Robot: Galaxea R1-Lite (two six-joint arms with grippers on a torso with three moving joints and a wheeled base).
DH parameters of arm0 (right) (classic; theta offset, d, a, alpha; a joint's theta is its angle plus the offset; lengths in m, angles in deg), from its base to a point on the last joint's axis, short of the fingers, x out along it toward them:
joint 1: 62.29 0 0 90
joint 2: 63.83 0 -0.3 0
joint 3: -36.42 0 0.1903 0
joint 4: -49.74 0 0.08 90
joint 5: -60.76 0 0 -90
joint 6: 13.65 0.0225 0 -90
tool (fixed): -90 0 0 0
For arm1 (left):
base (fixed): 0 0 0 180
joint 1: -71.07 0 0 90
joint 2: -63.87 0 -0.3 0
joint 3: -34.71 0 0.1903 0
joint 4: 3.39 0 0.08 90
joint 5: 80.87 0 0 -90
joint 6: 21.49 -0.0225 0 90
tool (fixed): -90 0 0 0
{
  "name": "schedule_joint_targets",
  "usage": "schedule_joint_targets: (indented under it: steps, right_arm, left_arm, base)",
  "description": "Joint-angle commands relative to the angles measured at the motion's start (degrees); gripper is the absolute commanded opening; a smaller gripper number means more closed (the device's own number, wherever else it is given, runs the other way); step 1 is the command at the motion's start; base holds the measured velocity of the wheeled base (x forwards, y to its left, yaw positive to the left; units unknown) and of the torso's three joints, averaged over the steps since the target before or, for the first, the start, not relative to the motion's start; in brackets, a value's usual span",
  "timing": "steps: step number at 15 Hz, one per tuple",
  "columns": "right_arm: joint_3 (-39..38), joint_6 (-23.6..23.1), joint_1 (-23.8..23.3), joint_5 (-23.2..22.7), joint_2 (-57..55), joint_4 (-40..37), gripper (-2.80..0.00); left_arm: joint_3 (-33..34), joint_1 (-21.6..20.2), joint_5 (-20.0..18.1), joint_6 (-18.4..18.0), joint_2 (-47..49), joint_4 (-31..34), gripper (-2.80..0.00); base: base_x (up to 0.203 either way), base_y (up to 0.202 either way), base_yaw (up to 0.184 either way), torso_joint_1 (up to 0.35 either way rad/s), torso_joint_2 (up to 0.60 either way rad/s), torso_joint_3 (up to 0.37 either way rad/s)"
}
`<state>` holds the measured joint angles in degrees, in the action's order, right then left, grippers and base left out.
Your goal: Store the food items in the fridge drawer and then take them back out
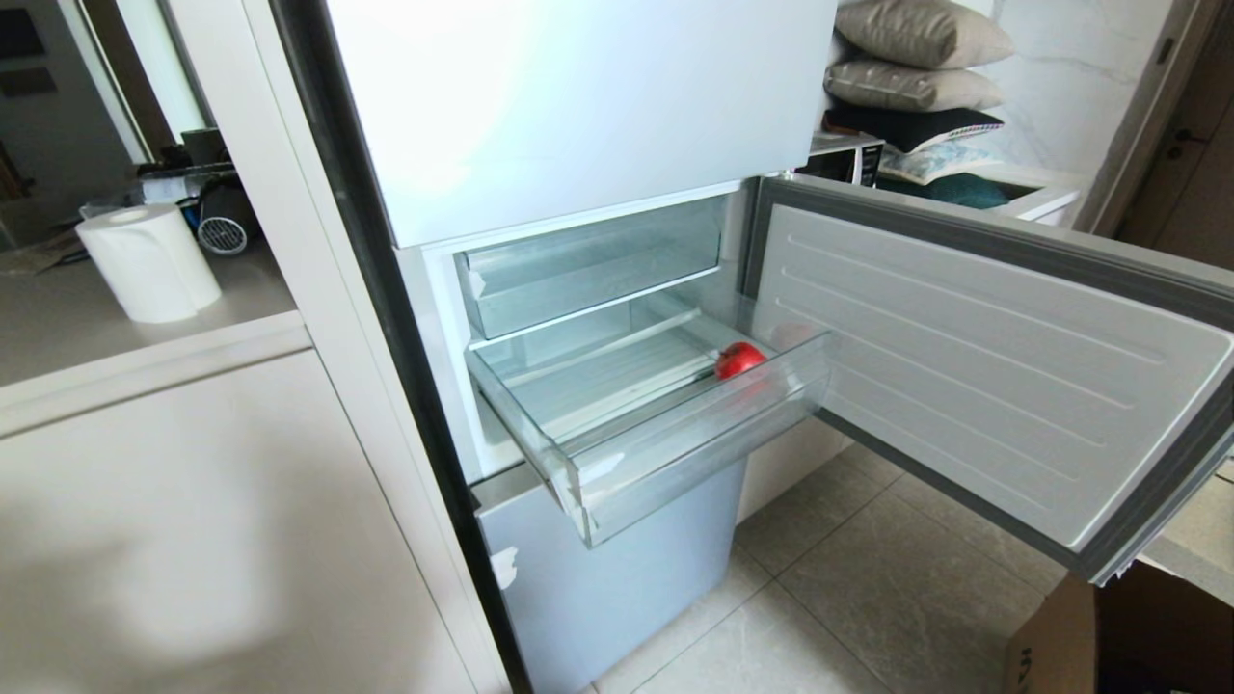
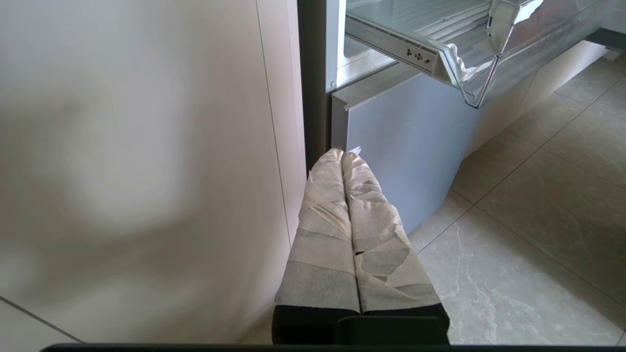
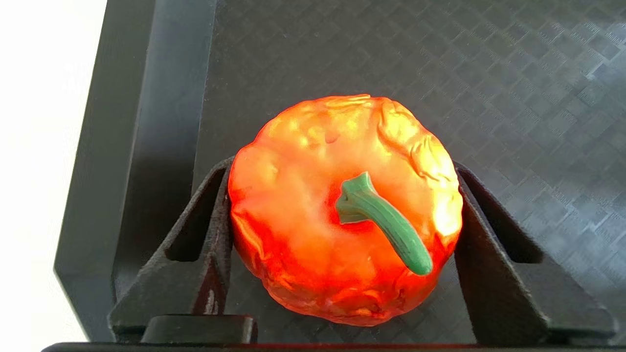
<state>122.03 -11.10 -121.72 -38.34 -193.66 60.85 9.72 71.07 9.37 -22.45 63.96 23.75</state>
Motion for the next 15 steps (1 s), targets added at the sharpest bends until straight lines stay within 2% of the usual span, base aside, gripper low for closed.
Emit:
schedule_joint_targets:
  steps: [1,3,5,8,10,11,12,15]
  right_arm:
    - [-1.3,0.1,-0.5,-0.4,3.4,0.1,-2.80]
    - [-4.5,0.1,-1.7,-2.0,9.4,-0.9,-2.80]
    - [-11.2,-0.5,-2.5,-4.6,18.0,-2.5,-2.80]
    - [-27.1,-5.7,-2.0,-6.9,33.1,-3.3,-2.80]
    - [-37.3,-8.2,1.8,-8.2,43.4,-3.3,-2.80]
    - [-41.0,-8.8,6.1,-9.4,47.9,-3.3,-2.80]
    - [-43.9,-9.1,12.5,-10.7,51.4,-3.3,-2.80]
    - [-47.1,-6.9,36.4,-13.0,57.6,-6.0,-2.80]
  left_arm:
    - [0.0,0.0,0.0,0.0,0.0,0.0,-2.80]
    - [0.0,0.0,0.0,0.0,0.1,0.0,-2.80]
    - [0.0,0.0,0.0,0.0,0.0,0.0,-2.80]
    - [0.0,0.0,0.0,0.0,0.1,0.0,-2.80]
    - [0.0,0.0,0.0,0.0,0.0,0.0,-2.80]
    - [0.0,0.0,0.0,0.0,0.0,0.0,-2.80]
    - [0.0,0.0,0.0,0.0,0.1,0.0,-2.80]
    - [0.0,0.0,0.0,0.0,0.0,0.0,-2.80]
  base:
    - [0.000,0.000,0.000,0.000,0.00,0.000]
    - [0.000,0.000,0.000,0.000,0.00,0.000]
    - [0.000,0.000,0.000,0.000,0.00,0.000]
    - [0.000,0.000,0.000,0.000,0.00,0.000]
    - [0.000,0.000,0.000,0.000,0.00,0.000]
    - [0.000,0.000,0.000,0.000,0.00,0.000]
    - [0.000,0.000,0.000,0.000,0.00,0.000]
    - [0.000,0.000,0.000,0.000,0.00,0.000]
